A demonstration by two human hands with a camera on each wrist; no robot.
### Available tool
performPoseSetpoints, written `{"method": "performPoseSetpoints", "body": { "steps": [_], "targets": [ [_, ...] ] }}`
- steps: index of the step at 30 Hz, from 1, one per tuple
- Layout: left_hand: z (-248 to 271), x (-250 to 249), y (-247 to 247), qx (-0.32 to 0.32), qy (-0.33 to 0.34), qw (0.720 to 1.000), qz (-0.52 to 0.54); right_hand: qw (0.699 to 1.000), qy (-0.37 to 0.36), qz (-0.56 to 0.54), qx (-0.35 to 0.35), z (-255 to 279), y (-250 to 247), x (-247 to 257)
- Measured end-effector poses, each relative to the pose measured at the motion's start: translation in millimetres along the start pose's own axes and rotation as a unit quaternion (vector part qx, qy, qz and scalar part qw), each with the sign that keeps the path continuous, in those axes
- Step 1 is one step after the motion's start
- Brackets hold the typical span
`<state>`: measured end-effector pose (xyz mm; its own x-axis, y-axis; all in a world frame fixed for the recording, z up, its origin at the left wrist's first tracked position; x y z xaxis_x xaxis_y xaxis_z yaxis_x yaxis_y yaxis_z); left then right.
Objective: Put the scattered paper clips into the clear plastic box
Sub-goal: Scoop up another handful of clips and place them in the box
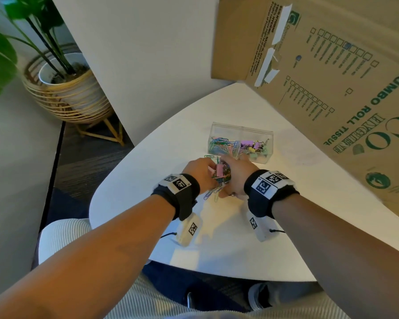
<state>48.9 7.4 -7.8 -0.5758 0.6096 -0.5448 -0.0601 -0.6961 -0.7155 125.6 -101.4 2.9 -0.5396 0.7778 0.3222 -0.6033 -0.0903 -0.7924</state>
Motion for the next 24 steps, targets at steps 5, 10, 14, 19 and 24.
{"method": "performPoseSetpoints", "body": {
  "steps": [5,10,14,19,24],
  "targets": [
    [0.1,-2.9,12.6,0.003,0.0,0.994,0.109,1.0,-0.007,-0.002,0.012,-3.5,-1.8,6.0],
    [9.7,0.3,10.7,-0.01,0.036,0.98,0.195,0.995,-0.034,-0.075,-0.053,-6.5,3.1,1.1],
    [15.8,6.5,8.3,-0.064,0.028,0.962,0.263,0.989,-0.031,-0.102,-0.102,-6.9,7.9,-3.8],
    [23.1,17.3,13.8,-0.091,0.0,0.931,0.352,0.965,0.001,-0.222,-0.138,-5.0,10.7,-16.3],
    [26.6,22.2,21.8,-0.081,-0.037,0.906,0.413,0.963,0.001,-0.226,-0.147,5.4,-2.0,-28.4]
  ]
}}
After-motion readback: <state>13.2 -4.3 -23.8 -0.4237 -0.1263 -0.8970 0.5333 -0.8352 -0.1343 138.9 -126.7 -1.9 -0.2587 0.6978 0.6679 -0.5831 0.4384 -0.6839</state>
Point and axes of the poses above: each hand's wrist, its own z-axis away from the middle knuckle, its own y-axis out of the palm, x = y × z, the point moved 2 cm from there along -z, towards the middle knuckle, and after that the axes turned 1 degree about -y, right-handed, at the moved point
